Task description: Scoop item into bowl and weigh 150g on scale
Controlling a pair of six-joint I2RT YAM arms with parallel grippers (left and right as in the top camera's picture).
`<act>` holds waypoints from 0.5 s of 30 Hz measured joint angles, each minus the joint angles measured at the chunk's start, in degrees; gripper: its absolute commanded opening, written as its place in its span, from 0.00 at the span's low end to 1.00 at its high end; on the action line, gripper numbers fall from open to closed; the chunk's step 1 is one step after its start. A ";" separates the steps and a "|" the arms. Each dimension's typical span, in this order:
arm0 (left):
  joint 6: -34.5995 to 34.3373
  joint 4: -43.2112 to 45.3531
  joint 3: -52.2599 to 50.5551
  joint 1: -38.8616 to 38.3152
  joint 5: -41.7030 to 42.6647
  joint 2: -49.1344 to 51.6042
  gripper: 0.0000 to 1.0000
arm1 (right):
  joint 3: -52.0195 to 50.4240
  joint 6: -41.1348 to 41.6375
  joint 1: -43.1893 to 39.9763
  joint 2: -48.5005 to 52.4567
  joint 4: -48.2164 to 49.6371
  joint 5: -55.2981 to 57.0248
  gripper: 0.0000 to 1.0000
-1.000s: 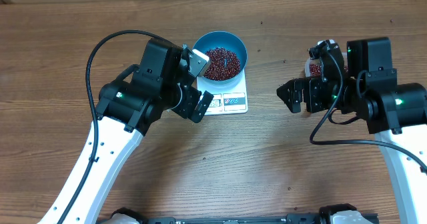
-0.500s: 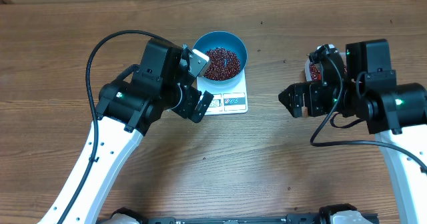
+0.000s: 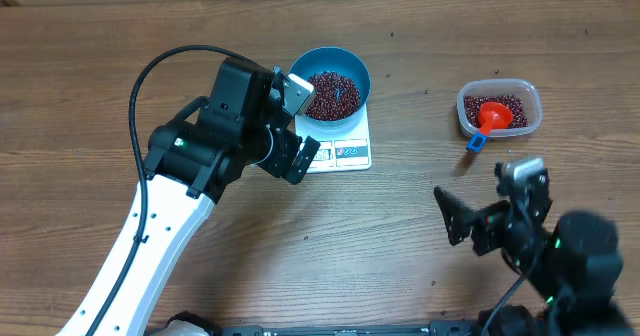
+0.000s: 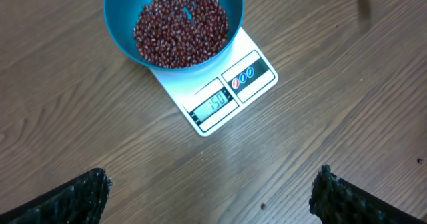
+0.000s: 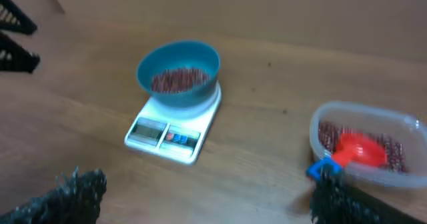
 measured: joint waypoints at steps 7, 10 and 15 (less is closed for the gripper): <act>0.00 -0.02 0.00 0.00 0.02 0.00 1.00 | -23.30 4.90 -0.02 -18.64 22.53 -0.85 1.00; 0.00 0.00 0.00 0.00 0.00 0.00 1.00 | -31.30 7.15 -0.02 -23.06 31.76 -1.55 1.00; 0.02 0.02 0.00 0.00 0.02 0.00 1.00 | -39.21 8.00 -0.02 -27.54 39.74 -1.97 1.00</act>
